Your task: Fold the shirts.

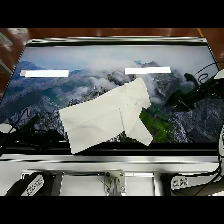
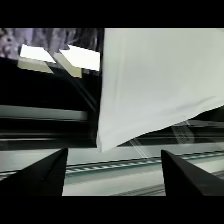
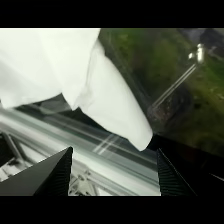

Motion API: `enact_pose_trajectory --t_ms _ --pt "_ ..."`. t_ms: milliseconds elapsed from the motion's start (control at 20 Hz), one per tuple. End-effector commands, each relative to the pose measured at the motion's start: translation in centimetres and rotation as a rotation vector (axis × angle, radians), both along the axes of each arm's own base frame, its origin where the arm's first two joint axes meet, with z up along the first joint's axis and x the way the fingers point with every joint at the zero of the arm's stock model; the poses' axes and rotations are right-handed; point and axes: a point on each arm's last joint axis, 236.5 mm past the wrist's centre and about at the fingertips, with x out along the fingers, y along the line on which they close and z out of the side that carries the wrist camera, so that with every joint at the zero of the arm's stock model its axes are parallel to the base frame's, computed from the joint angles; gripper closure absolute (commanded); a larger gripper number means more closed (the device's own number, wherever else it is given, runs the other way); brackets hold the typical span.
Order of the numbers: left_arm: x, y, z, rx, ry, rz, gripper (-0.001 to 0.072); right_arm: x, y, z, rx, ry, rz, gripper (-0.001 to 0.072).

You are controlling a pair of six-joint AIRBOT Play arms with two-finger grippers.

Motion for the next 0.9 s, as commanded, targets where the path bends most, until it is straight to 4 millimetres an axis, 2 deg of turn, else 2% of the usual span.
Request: enact_pose_trajectory --t_ms 0,100,200,450,500,600,650,850 --pt "-1.6 -1.8 -2.3 -0.041 0.042 0.038 -0.0009 -2.8 2.2 -2.2 0.064 0.069 0.068 0.0076" --pt "-1.6 -2.2 -3.4 -0.019 0.052 0.03 -0.0008 -2.7 2.2 -3.4 0.032 0.064 0.068 0.0076" --pt "-0.9 -3.1 -4.3 -0.017 0.055 0.042 -0.0008 -2.1 2.1 -3.7 0.017 0.052 0.036 0.0076" --pt "1.0 -5.4 -6.6 -0.03 0.061 0.1 -0.0001 -1.8 2.0 -4.0 -0.005 0.049 0.029 0.0075" --pt "1.4 -5.8 -6.9 -0.038 0.061 0.121 0.0061 -1.9 1.8 -4.2 -0.016 0.053 0.031 0.0076" --pt "2.4 -6.2 -6.8 -0.056 0.046 0.162 0.0512 -1.9 1.6 -4.9 -0.035 0.071 -0.005 0.0075" --pt "2.8 -6.5 -6.4 -0.071 0.018 0.15 0.0648 -2.1 1.9 -5.4 -0.029 0.08 -0.021 0.0075" --pt "4.3 -7.0 -4.1 -0.095 -0.081 0.09 0.0669 -3.1 2.5 -8.6 -0.027 0.102 -0.077 0.0075"
